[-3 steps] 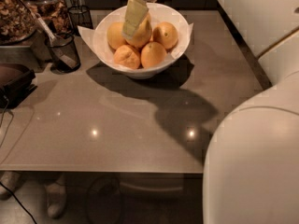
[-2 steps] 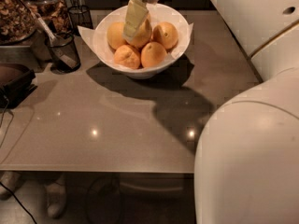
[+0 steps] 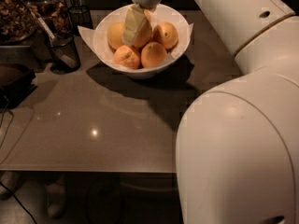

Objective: Pick orange from white bowl

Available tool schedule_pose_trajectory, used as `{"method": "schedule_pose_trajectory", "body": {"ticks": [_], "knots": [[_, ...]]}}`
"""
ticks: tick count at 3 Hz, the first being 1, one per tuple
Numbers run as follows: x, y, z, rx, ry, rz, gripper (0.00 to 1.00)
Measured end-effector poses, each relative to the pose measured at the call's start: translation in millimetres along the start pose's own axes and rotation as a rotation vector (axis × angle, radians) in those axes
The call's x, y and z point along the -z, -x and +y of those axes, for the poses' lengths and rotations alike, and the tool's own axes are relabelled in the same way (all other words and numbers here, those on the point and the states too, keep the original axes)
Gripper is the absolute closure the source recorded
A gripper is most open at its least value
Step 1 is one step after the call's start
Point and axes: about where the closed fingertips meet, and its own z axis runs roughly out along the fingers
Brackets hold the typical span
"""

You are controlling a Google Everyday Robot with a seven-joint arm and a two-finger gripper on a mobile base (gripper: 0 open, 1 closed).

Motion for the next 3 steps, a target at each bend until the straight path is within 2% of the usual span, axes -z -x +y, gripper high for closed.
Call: {"method": "schedule_pose_trajectory", "body": {"ticks": [2, 3], "knots": [[-25, 0, -3, -0.011, 0.041, 0.031, 0.14], [-41, -8, -2, -0.039, 0.079, 0.052, 0.33]]}}
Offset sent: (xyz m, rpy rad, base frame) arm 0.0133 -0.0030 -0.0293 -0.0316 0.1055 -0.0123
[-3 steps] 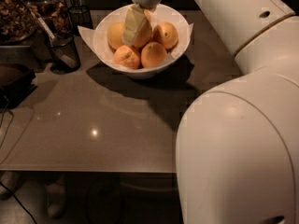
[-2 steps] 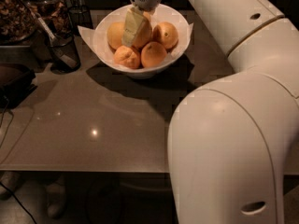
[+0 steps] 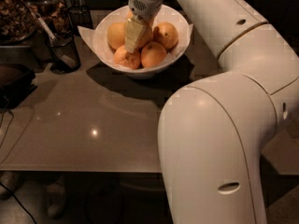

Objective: Pick orange from white bowl

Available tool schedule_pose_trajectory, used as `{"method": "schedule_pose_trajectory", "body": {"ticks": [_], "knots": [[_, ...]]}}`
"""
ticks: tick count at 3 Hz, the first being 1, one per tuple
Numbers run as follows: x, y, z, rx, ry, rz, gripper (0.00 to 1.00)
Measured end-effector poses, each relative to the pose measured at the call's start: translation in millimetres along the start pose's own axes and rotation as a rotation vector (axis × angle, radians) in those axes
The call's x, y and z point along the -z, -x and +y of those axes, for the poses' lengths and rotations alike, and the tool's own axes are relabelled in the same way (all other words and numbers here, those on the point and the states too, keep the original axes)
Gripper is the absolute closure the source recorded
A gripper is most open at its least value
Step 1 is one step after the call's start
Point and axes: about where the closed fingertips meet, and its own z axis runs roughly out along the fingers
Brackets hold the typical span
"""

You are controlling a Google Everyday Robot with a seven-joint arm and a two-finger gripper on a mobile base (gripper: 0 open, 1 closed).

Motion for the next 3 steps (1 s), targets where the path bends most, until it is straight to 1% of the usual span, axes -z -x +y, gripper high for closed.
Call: {"method": "schedule_pose_trajectory", "body": {"ticks": [1, 2, 3], "knots": [[-1, -1, -1, -0.008, 0.008, 0.003, 0.56], [4, -6, -4, -0.020, 0.011, -0.039, 0.79], [16, -2, -3, -0.013, -0.012, -0.082, 1.00]]}}
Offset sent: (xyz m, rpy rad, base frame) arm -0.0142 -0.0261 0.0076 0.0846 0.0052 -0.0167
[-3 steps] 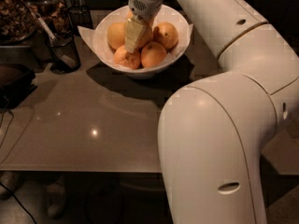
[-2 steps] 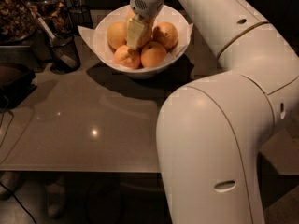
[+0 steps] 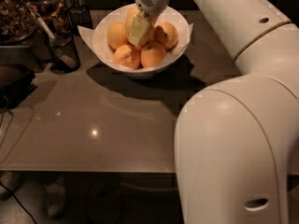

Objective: Pick orange from white bowl

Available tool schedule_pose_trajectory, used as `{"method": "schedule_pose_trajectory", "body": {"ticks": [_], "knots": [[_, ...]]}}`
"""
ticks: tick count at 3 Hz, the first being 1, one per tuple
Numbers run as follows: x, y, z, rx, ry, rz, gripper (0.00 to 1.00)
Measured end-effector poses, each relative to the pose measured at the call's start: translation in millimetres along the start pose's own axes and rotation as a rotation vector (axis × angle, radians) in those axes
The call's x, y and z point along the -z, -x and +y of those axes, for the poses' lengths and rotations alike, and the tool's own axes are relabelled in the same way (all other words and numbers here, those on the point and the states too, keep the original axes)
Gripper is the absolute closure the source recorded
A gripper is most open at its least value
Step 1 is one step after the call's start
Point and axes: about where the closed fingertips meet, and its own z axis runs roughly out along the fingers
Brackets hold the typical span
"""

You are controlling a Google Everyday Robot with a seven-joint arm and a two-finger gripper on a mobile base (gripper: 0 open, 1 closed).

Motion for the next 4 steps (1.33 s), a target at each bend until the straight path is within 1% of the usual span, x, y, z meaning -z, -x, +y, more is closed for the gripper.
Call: {"method": "schedule_pose_trajectory", "body": {"ticks": [1, 2, 3, 4], "knots": [[33, 4, 8, 0.023, -0.047, -0.088, 1.00], [69, 2, 34, 0.097, -0.068, -0.243, 1.00], [70, -4, 21, 0.079, -0.111, -0.284, 1.00], [91, -5, 45, 0.055, -0.069, -0.283, 1.00]]}}
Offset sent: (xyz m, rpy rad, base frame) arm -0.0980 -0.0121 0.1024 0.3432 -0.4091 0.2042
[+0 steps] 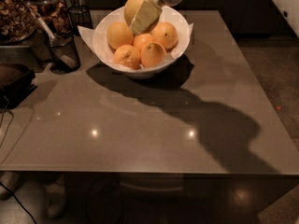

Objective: Pick orange from white bowl

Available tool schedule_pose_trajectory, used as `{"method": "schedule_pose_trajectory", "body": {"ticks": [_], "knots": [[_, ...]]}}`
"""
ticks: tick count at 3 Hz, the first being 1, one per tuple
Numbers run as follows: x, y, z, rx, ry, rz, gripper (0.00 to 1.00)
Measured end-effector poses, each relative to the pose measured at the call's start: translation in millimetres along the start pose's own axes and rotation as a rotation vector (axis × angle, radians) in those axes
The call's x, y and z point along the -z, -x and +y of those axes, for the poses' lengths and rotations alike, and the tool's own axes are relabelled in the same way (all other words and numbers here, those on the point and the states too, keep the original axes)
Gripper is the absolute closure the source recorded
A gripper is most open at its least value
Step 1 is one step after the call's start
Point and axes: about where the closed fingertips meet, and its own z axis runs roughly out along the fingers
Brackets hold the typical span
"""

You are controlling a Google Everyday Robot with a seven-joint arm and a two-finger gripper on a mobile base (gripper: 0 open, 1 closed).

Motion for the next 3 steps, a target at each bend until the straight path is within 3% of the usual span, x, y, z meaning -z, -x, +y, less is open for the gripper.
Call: {"method": "schedule_pose_trajectory", "body": {"ticks": [2, 3], "knots": [[53, 7, 61, -0.071, 0.021, -0.042, 1.00], [86, -13, 105, -0.159, 0.016, -0.043, 1.00]]}}
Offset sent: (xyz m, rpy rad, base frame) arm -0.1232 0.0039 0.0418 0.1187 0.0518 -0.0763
